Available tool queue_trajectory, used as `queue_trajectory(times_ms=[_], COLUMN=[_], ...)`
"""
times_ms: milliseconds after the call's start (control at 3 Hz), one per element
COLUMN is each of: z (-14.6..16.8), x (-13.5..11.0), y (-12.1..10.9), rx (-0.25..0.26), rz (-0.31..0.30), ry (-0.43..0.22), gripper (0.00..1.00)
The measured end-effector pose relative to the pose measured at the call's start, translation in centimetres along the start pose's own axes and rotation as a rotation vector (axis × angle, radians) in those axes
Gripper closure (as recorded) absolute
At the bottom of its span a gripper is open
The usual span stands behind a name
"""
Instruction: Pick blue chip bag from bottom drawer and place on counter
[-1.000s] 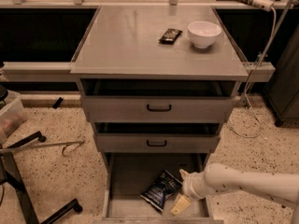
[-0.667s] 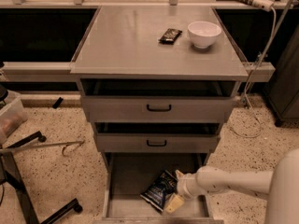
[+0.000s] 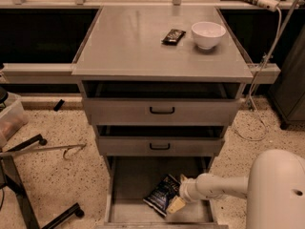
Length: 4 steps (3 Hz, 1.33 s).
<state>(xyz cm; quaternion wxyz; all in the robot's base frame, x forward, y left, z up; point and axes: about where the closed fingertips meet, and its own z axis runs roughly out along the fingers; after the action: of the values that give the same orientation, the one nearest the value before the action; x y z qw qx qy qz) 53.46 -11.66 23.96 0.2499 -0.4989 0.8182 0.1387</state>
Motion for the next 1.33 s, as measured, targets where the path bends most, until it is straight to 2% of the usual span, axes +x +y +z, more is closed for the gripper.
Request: queue_trajectory(times_ms=[333,667,1333], z=[0.0,1.5,7.1], x=[0.0,-0.1,-0.3], y=[0.0,-0.7,-2.2], rx=[0.000,0.006,0.009], rz=[0.000,-0.001,-0.001], ry=[0.000,-0.023,-0.074], gripper=[0.00,0.00,0.00])
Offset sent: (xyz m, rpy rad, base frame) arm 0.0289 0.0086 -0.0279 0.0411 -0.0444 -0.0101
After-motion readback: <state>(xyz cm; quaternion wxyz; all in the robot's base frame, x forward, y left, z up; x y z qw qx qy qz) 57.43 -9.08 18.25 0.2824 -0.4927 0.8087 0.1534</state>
